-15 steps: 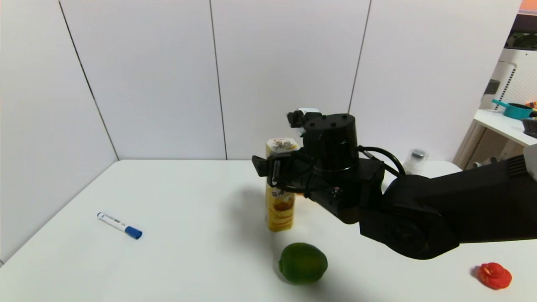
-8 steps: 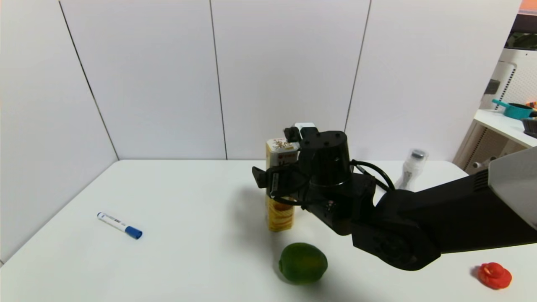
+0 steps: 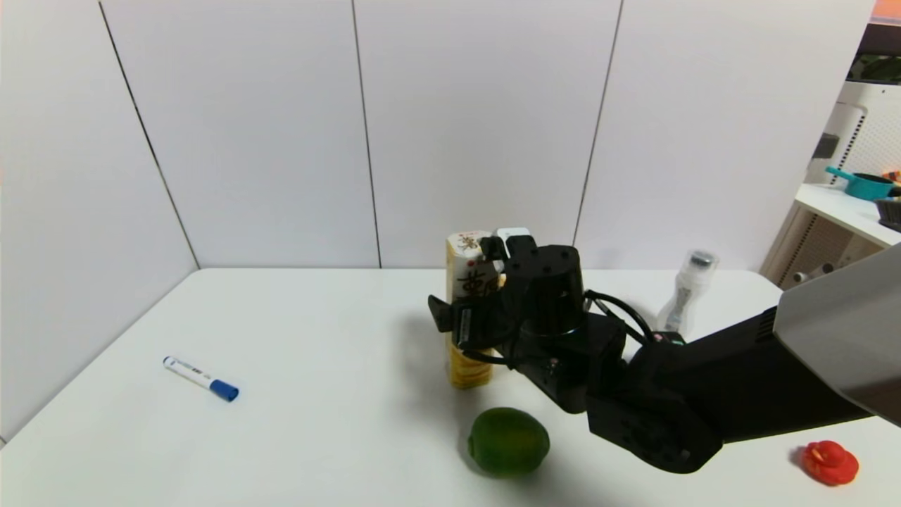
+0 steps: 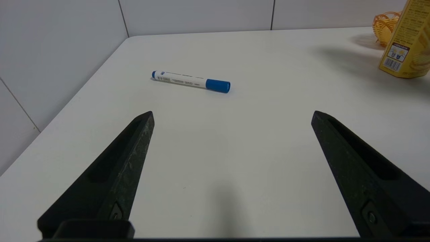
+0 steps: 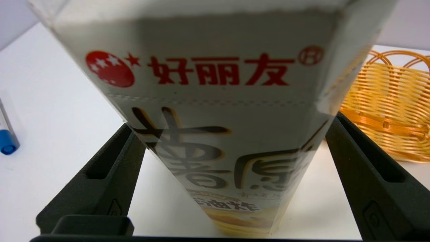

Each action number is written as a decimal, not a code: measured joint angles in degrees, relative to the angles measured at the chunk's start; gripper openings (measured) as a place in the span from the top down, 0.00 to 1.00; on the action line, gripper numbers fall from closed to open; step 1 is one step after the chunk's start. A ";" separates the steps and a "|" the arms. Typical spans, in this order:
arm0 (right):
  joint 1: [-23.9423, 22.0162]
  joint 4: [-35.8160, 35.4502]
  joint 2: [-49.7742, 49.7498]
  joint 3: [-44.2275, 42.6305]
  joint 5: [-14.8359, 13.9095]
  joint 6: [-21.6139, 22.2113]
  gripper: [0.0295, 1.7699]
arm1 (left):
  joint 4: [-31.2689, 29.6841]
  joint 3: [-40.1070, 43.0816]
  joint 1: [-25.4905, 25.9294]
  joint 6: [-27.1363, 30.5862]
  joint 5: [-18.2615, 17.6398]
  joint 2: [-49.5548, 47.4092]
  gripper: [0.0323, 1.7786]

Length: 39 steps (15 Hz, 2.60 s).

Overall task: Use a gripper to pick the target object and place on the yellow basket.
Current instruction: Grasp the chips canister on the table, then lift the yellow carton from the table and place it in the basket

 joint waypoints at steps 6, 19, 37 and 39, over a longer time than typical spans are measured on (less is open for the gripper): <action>-0.16 -1.49 1.33 0.77 0.00 0.00 0.18 | -0.02 0.00 0.00 0.00 0.04 0.00 0.05; -2.45 -1.71 -2.89 -3.67 1.83 -2.63 0.52 | -0.02 0.00 0.00 0.00 0.01 0.00 0.05; -24.20 7.03 9.18 -22.76 28.57 -16.06 0.52 | 0.00 0.00 0.00 -0.01 0.00 0.00 0.05; -25.30 9.62 9.68 -23.39 28.66 -16.60 0.52 | -0.02 0.00 0.00 0.00 0.01 0.00 0.05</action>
